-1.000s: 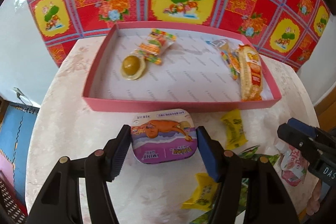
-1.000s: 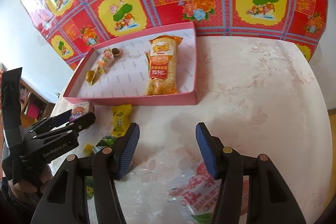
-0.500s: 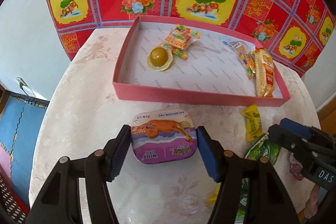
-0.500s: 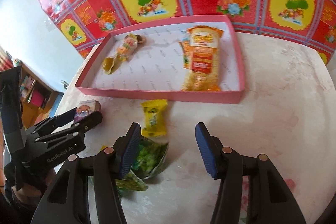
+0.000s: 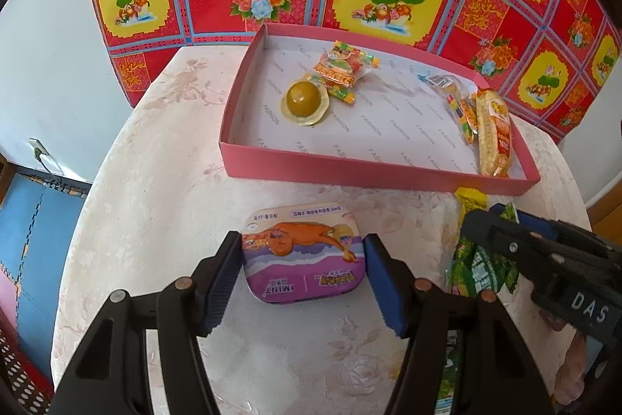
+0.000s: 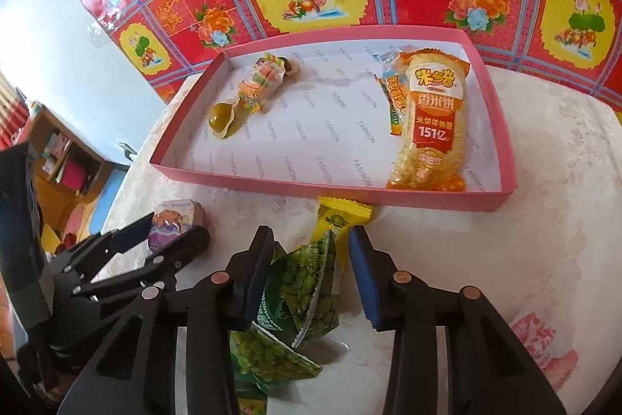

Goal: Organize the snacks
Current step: 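Grasp the yellow packet with the right tool while the left tool holds the purple tin, then carry the purple tin and yellow packet over the pink box with both tools, then open both tools to drop the purple tin and yellow packet into the box, then move both tools back toward the green snack bags beside the box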

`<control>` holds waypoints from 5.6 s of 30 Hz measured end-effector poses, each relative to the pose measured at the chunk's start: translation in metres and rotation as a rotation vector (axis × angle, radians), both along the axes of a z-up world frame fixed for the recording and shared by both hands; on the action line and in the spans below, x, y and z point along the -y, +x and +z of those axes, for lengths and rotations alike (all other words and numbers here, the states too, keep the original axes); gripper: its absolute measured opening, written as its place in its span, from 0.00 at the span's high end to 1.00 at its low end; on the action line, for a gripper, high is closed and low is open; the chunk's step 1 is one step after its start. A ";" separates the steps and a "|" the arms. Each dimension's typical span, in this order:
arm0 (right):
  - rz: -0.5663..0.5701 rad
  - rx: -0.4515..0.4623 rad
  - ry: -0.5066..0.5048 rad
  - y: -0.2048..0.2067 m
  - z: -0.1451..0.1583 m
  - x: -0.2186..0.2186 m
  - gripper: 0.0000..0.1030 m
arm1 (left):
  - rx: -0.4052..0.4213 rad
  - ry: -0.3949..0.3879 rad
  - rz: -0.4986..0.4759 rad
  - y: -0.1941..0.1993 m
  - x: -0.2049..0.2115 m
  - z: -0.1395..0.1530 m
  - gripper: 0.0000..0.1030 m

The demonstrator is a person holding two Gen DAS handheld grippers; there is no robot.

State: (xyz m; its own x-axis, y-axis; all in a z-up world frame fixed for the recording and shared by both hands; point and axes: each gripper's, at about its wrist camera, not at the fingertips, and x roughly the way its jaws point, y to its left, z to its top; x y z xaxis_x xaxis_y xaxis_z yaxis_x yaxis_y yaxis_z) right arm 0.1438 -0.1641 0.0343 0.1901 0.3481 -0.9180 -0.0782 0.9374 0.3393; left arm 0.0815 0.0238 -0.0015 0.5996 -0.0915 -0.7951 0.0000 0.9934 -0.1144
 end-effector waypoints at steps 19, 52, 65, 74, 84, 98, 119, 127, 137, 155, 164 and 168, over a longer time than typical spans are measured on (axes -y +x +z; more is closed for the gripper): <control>-0.029 -0.048 -0.043 0.003 -0.015 -0.003 0.72 | 0.011 -0.007 -0.009 -0.001 -0.001 0.000 0.36; -0.112 0.102 0.084 -0.011 0.027 0.037 0.79 | 0.111 -0.041 -0.034 -0.008 0.000 0.042 0.36; -0.119 0.114 0.061 0.003 0.025 0.040 0.79 | 0.138 -0.031 -0.047 0.017 0.004 0.052 0.36; -0.102 0.121 0.051 0.021 0.018 0.034 0.79 | 0.143 -0.020 -0.066 0.042 0.014 0.048 0.36; -0.075 0.111 0.043 0.039 0.005 0.025 0.79 | 0.130 -0.001 -0.070 0.066 0.018 0.031 0.36; -0.067 0.093 0.022 0.060 -0.015 0.019 0.79 | 0.164 0.061 -0.092 0.093 0.035 0.021 0.36; -0.082 0.058 0.042 0.064 -0.020 0.013 0.76 | 0.142 0.042 -0.081 0.129 0.032 0.017 0.35; -0.102 0.055 0.054 0.056 -0.015 0.022 0.68 | 0.167 0.065 -0.058 0.127 0.027 0.021 0.26; -0.122 0.063 0.066 0.042 -0.002 0.030 0.66 | 0.178 0.072 -0.067 0.113 0.033 0.025 0.25; -0.158 0.074 0.064 0.010 0.019 0.049 0.66 | 0.162 0.009 -0.083 0.039 0.041 0.020 0.25; -0.156 0.084 0.062 -0.005 0.026 0.052 0.66 | 0.148 0.015 -0.086 0.017 0.043 0.016 0.25; -0.160 0.083 0.060 -0.014 0.028 0.056 0.66 | 0.150 0.017 -0.090 0.005 0.044 0.019 0.25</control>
State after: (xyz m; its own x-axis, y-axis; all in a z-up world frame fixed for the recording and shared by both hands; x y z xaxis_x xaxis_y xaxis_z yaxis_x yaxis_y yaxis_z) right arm 0.1297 -0.2196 0.0627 0.3215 0.3607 -0.8755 0.0401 0.9186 0.3932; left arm 0.0866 -0.0198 0.0171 0.7017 -0.1370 -0.6992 0.1045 0.9905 -0.0893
